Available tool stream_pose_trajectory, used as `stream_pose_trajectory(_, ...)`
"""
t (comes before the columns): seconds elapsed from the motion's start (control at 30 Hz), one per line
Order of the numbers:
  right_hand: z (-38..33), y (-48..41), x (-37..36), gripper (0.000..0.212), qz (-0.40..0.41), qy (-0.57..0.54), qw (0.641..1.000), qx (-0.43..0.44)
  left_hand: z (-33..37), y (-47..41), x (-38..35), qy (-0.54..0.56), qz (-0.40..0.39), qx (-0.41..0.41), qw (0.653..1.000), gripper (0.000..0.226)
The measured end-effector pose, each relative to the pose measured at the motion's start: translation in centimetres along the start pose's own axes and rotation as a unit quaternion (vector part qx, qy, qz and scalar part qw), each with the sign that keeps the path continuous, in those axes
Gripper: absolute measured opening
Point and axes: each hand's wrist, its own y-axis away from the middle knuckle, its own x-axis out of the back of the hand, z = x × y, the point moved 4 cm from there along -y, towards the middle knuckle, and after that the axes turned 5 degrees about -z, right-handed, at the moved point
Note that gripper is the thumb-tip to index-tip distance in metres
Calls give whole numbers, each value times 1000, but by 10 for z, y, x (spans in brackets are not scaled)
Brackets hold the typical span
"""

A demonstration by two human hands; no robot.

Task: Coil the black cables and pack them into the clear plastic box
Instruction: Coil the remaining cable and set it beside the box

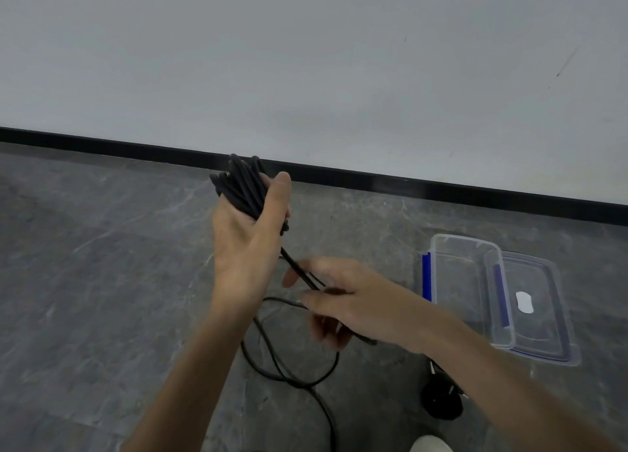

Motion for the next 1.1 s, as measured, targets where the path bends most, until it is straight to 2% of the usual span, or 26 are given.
stream_pose_trajectory(0.07,-2,1,2,31,15,61,997,33,-2,-1,1,-32,4,-2,999,23)
stream_pose_trajectory(0.17,-8,2,10,24,92,101,985,106,-8,-2,1,-123,-5,5,992,20)
stream_pose_trajectory(0.23,-10,2,14,23,131,147,971,138,-11,-2,-2,-218,-39,8,975,22)
stream_pose_trajectory(0.3,-12,3,17,22,155,219,948,168,-18,-4,-6,-287,-105,17,952,39)
stream_pose_trajectory(0.33,-12,4,19,21,169,252,935,184,-24,-4,-7,-302,-148,25,941,55)
stream_pose_trajectory(0.4,-14,7,24,18,201,292,911,213,-30,-3,-11,-278,-234,35,931,88)
stream_pose_trajectory(0.47,-18,12,27,14,228,301,891,251,-31,2,-15,-221,-306,49,925,93)
stream_pose_trajectory(0.57,-20,16,37,11,264,218,896,283,-25,13,-24,-114,-399,93,905,77)
stream_pose_trajectory(0.63,-19,21,51,26,297,123,907,273,-21,24,-31,-47,-464,128,875,79)
stream_pose_trajectory(0.73,-15,22,63,30,307,52,913,264,-14,33,-38,47,-523,160,836,84)
stream_pose_trajectory(0.8,-12,19,67,33,306,8,914,266,-9,34,-39,89,-528,178,826,75)
stream_pose_trajectory(0.9,-10,17,67,37,269,-37,923,273,-6,33,-38,91,-512,193,832,65)
stream_pose_trajectory(1.0,-8,19,66,32,223,-58,936,265,-5,30,-35,90,-495,196,842,52)
stream_pose_trajectory(1.1,-7,18,66,22,211,-92,936,265,-5,28,-34,100,-485,208,843,48)
